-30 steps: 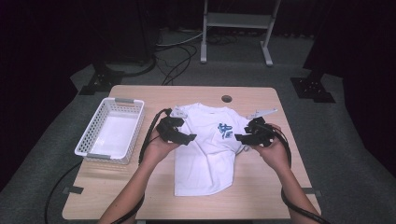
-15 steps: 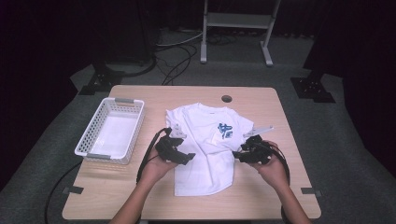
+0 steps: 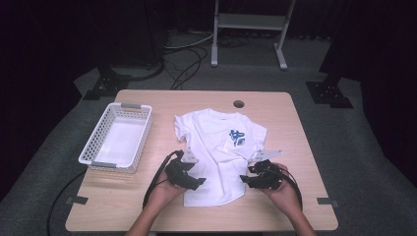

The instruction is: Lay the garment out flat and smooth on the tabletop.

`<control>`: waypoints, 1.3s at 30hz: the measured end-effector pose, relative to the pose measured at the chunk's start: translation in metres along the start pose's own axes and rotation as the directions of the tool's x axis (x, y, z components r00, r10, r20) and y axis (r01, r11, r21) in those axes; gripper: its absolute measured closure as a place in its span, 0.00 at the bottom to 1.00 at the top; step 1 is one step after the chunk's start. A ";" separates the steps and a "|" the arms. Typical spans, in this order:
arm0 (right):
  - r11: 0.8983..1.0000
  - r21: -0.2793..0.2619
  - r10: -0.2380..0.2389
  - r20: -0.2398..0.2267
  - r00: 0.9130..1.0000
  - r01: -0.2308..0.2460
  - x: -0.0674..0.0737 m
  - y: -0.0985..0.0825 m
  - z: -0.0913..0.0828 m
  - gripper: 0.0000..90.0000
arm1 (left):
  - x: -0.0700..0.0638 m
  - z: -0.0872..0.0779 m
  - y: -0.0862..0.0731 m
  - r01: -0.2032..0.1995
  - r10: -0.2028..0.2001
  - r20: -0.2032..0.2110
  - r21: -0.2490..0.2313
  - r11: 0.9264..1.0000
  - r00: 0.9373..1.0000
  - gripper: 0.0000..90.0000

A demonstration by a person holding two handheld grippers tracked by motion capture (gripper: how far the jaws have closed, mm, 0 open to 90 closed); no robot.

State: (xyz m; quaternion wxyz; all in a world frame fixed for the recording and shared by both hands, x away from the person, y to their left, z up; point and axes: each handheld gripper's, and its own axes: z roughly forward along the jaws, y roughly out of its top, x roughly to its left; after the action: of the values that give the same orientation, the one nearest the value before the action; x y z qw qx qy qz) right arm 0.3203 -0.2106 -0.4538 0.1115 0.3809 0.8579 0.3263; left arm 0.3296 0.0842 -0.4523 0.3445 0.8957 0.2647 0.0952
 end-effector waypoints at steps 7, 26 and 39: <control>0.999 0.014 -0.052 0.000 0.999 0.052 0.015 0.000 0.006 0.53 | -0.006 0.007 -0.004 -0.025 0.025 0.002 0.030 0.999 1.000 0.31; 0.997 0.032 -0.067 -0.002 0.998 0.067 0.030 -0.016 0.006 0.56 | -0.018 0.005 -0.020 -0.063 0.062 0.021 0.038 0.997 0.998 0.29; 0.996 0.050 -0.082 0.028 0.996 0.080 0.053 -0.030 -0.006 0.54 | -0.032 -0.005 -0.033 -0.072 0.071 0.030 0.032 0.997 0.997 0.28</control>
State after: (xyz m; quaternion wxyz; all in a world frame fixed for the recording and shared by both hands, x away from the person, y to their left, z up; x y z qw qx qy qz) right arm 0.2642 -0.1900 -0.4651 0.1281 0.3533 0.8786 0.2946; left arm 0.2872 0.0900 -0.4700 0.3298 0.9114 0.2289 0.0904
